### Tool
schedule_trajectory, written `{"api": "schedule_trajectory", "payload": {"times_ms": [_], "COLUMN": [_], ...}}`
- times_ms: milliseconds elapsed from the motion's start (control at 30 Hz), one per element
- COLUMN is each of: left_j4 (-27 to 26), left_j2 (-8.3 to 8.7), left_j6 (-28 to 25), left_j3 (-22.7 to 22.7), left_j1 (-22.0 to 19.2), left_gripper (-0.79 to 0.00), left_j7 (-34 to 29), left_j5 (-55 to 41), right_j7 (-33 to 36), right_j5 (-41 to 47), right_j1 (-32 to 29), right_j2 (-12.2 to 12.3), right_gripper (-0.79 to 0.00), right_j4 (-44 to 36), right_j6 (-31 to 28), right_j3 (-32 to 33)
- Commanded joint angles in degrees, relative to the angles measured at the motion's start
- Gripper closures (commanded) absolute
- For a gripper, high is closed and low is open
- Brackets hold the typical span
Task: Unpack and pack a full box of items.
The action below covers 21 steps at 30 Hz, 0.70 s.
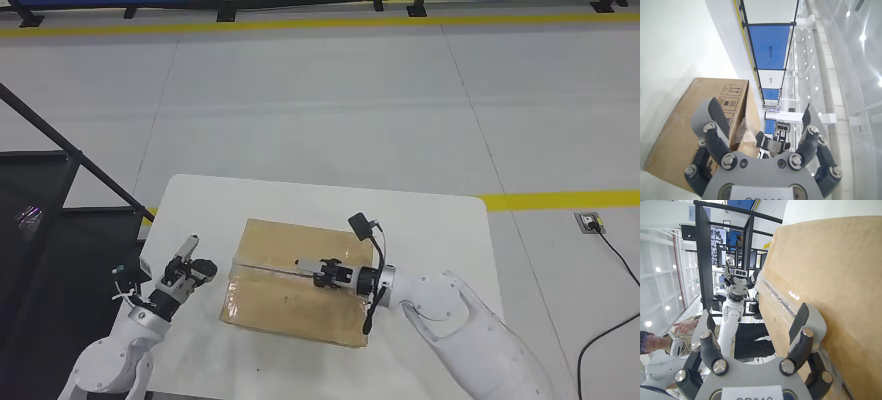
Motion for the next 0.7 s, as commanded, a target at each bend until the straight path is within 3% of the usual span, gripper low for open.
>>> {"api": "schedule_trajectory", "payload": {"times_ms": [0, 400, 667], "left_j4": [0.3, 1.3, 1.4], "left_j2": [-0.07, -0.35, -0.54], "left_j6": [-0.1, 0.1, 0.1], "left_j3": [1.3, 4.1, 5.5], "left_j1": [-0.6, -2.2, -2.6], "left_gripper": [-0.785, -0.785, -0.785], "left_j7": [-1.1, -3.9, -4.5], "left_j5": [0.6, 0.4, 0.5], "right_j7": [-0.1, -0.8, -1.5], "right_j5": [0.1, 1.9, 5.3], "right_j1": [0.4, 3.5, 7.3], "right_j2": [-0.3, -2.3, -4.9], "right_gripper": [-0.785, -0.785, -0.785], "right_j4": [0.5, 3.8, 9.0], "right_j6": [0.3, 0.1, -1.2], "right_j3": [-0.6, -4.3, -8.7]}}
